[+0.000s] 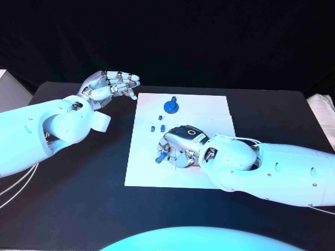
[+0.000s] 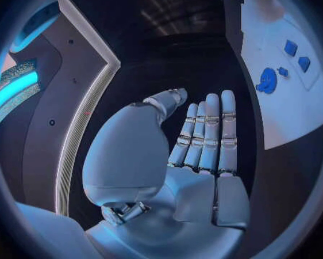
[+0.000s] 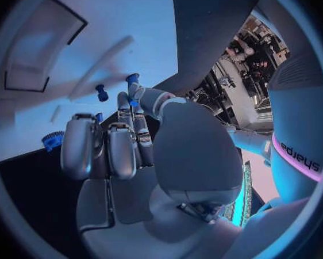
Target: Assemble the parts on the task board
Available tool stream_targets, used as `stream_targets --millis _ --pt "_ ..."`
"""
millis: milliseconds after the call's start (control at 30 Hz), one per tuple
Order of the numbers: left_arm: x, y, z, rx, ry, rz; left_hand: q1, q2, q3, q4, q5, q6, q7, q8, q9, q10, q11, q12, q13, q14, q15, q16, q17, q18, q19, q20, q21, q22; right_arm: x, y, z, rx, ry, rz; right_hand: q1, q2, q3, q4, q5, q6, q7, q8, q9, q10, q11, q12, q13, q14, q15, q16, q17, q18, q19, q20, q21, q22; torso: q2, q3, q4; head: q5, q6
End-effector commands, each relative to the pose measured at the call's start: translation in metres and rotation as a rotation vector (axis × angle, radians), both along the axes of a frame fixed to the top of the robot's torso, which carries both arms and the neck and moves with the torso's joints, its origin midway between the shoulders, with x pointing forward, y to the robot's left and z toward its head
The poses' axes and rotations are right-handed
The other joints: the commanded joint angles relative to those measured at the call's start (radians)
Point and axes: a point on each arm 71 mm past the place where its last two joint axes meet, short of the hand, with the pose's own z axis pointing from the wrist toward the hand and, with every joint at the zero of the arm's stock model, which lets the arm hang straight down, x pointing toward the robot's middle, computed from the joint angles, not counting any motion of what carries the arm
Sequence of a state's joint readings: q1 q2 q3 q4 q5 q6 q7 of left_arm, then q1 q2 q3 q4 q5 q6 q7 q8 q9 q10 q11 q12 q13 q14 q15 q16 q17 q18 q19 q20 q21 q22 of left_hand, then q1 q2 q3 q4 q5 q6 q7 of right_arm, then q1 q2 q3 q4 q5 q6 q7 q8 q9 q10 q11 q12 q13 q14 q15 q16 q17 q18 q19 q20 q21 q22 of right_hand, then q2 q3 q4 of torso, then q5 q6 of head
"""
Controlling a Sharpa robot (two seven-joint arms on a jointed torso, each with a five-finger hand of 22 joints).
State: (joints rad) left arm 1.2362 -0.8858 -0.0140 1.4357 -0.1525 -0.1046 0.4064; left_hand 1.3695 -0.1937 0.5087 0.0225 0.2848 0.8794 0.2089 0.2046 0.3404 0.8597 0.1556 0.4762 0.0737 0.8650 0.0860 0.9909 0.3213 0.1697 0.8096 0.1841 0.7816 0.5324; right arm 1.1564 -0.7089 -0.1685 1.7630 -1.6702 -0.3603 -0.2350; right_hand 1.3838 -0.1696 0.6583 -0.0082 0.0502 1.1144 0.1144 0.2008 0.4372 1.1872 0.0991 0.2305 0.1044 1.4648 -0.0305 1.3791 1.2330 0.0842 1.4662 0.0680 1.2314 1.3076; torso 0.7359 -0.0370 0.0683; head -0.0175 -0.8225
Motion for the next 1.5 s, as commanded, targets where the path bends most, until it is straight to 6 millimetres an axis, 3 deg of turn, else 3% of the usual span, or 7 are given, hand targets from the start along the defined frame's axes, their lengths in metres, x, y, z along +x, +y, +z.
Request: stream_targets --millis 33,633,1133,1200,1333,1433,1500 --pt "0.0 -0.001 0.0 -0.011 0.001 -0.015 0.005 0.007 -0.008 0.001 0.0 -0.007 0.0 -0.003 -0.002 -0.006 0.001 -0.004 -0.001 0.004 0.004 -0.005 -0.001 0.012 0.006 -0.001 -0.004 -0.002 0.0 0.0 -0.002 -0.027 -0.009 -0.002 -0.004 0.011 0.006 0.002 0.003 0.005 0.002 0.006 0.0 0.062 -0.057 0.004 0.001 0.042 -0.007 0.0 -0.001 -0.018 0.032 -0.009 -0.002 0.069 -0.001 0.0003 -0.0001 -0.001 0.002" --pt "-0.001 -0.003 0.0 -0.011 0.003 -0.018 0.005 0.007 -0.008 0.001 0.0 -0.007 0.0 -0.003 -0.002 -0.006 0.001 -0.004 -0.001 0.004 0.004 -0.005 -0.001 0.012 0.006 -0.001 -0.004 -0.002 -0.005 0.018 -0.01 -0.061 -0.008 0.057 -0.031 -0.019 -0.001 -0.018 0.022 -0.017 0.007 -0.001 0.004 0.047 -0.05 -0.025 0.009 0.037 -0.002 -0.011 -0.018 -0.012 0.019 -0.005 -0.035 0.056 -0.002 -0.0009 -0.0002 -0.01 0.006" --pt "0.0 -0.003 -0.001 -0.01 0.006 -0.018 0.005 0.008 -0.01 0.002 0.0 -0.01 0.001 -0.005 -0.003 -0.008 0.001 -0.004 -0.001 0.007 0.004 -0.004 0.0 0.012 0.009 -0.001 -0.006 -0.003 -0.005 0.014 -0.007 0.017 -0.047 0.023 -0.078 -0.1 -0.08 -0.01 0.102 -0.148 0.04 -0.079 -0.029 -0.146 0.003 -0.075 -0.015 -0.068 0.047 -0.102 -0.183 0.04 -0.098 0.041 -0.348 -0.1 -0.001 0.0008 -0.0017 -0.011 0.015" --pt "0.0 -0.003 -0.001 -0.01 0.007 -0.018 0.005 0.008 -0.01 0.002 0.0 -0.01 0.001 -0.005 -0.003 -0.008 0.001 -0.004 -0.001 0.007 0.004 -0.004 0.0 0.012 0.009 -0.001 -0.006 -0.003 -0.004 0.011 -0.005 0.035 -0.057 0.011 -0.072 -0.101 -0.111 -0.008 0.103 -0.172 0.048 -0.092 -0.035 -0.172 0.008 -0.067 -0.016 -0.092 0.053 -0.114 -0.208 0.047 -0.115 0.046 -0.391 -0.121 0.0 0.0014 -0.0016 -0.013 0.017" --pt "0.0 -0.002 -0.003 -0.01 0.01 -0.017 0.005 0.008 -0.01 0.002 0.0 -0.01 0.001 -0.005 -0.003 -0.008 0.001 -0.004 -0.001 0.006 0.004 -0.005 -0.001 0.012 0.009 -0.001 -0.006 -0.003 -0.004 0.007 -0.002 0.072 -0.077 -0.004 -0.007 -0.052 -0.379 0.029 0.166 -0.229 0.034 -0.119 -0.047 -0.27 0.022 -0.004 -0.013 -0.138 0.069 -0.097 -0.226 0.06 -0.154 0.063 -0.486 -0.166 0.0 0.0017 -0.0012 -0.014 0.017" --pt "-0.001 -0.001 -0.004 -0.009 0.012 -0.015 0.005 0.008 -0.01 0.002 0.0 -0.01 0.001 -0.005 -0.003 -0.008 0.001 -0.004 -0.001 0.006 0.004 -0.005 -0.001 0.012 0.009 -0.001 -0.006 -0.003 -0.005 0.002 0.0 0.1 -0.088 -0.014 0.047 -0.04 -0.52 0.093 0.164 -0.275 0.013 -0.134 -0.056 -0.326 0.03 0.035 -0.011 -0.157 0.075 -0.093 -0.25 0.066 -0.165 0.069 -0.526 -0.186 0.0 0.0018 -0.0005 -0.016 0.018" --pt "-0.001 -0.001 -0.004 -0.009 0.014 -0.014 0.005 0.008 -0.01 0.002 0.0 -0.01 0.001 -0.005 -0.003 -0.008 0.001 -0.004 -0.001 0.006 0.004 -0.005 -0.001 0.012 0.009 -0.001 -0.006 -0.003 -0.006 -0.002 0.002 0.116 -0.091 -0.021 0.117 -0.041 -0.592 0.19 0.165 -0.281 0.009 -0.128 -0.057 -0.358 0.032 0.09 -0.004 -0.165 0.076 -0.086 -0.265 0.069 -0.164 0.071 -0.534 -0.189 0.001 0.0018 -0.0002 -0.017 0.019"
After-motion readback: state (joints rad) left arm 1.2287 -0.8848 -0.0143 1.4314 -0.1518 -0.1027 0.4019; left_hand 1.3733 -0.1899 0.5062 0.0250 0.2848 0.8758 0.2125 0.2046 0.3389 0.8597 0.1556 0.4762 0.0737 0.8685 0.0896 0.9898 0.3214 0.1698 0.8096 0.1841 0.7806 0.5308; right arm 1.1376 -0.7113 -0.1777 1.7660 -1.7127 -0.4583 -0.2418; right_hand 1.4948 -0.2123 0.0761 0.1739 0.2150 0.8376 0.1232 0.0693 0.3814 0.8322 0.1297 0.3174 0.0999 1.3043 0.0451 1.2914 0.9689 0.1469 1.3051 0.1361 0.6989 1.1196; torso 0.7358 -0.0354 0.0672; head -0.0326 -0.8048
